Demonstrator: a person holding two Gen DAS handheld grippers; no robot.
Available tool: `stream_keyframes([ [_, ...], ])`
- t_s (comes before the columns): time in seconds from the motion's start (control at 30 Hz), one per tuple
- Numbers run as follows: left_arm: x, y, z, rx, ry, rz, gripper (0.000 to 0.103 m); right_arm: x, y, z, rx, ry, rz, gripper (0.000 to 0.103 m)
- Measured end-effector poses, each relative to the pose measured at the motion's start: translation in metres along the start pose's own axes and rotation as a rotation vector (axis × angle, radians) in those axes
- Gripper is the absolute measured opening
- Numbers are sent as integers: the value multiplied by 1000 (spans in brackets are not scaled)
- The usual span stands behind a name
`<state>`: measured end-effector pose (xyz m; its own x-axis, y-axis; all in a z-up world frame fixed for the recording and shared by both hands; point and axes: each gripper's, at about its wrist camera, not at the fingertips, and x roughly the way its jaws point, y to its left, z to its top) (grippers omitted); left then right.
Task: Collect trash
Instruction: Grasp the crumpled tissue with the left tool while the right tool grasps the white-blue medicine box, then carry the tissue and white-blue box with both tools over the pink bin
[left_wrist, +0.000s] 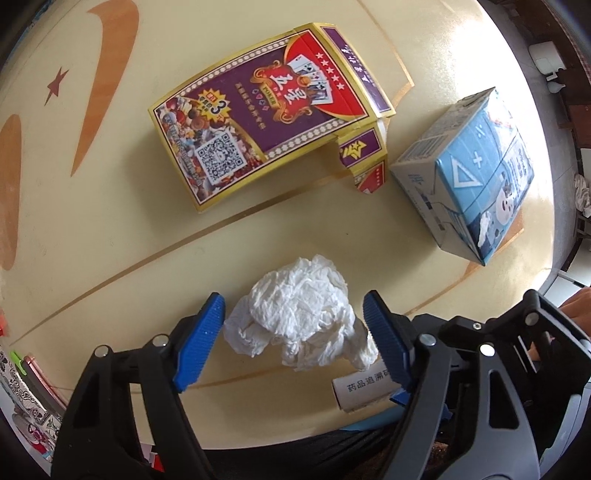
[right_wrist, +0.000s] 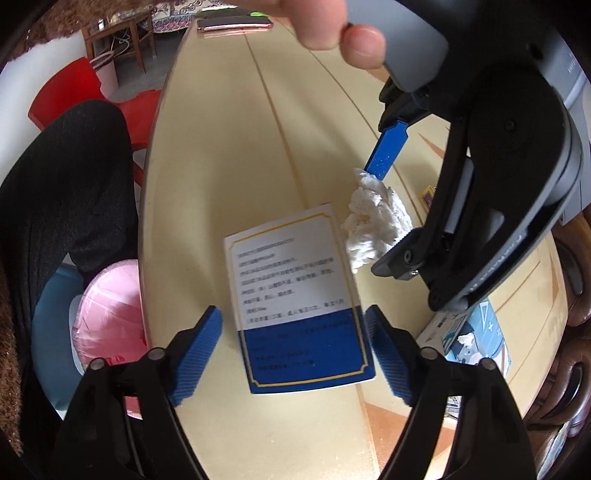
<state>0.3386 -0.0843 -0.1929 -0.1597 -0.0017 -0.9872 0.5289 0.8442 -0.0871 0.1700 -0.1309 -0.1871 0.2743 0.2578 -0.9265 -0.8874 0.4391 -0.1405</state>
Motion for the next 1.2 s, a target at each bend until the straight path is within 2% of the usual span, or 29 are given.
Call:
stream_keyframes([
  [0.27,-1,14,-5,-41,8,-27,74,-3,-10,-5,82,-15,8,69],
  [0.3,-1,2,0,-43,7,-25,70,-3,-11,-6,95,-17,8,69],
  [0.5,-5,-9,-5,-16,-5,1,56,-6,-15,-8,152,-7,-9,68],
  [0.63,-6,-21,-3,-1,-10,10,39,-8,-15,-11,181,-6,-25,68],
  [0.73,-6,-28,-2,11,-18,48,31,-12,-19,-16,218,-5,-19,68],
  [0.97,-17,-35,-8,8,-45,48,28,-23,-19,-30,297,-6,-25,68],
  [1.2,-47,-33,-32,12,-104,61,28,-42,-21,-46,411,3,-91,68],
])
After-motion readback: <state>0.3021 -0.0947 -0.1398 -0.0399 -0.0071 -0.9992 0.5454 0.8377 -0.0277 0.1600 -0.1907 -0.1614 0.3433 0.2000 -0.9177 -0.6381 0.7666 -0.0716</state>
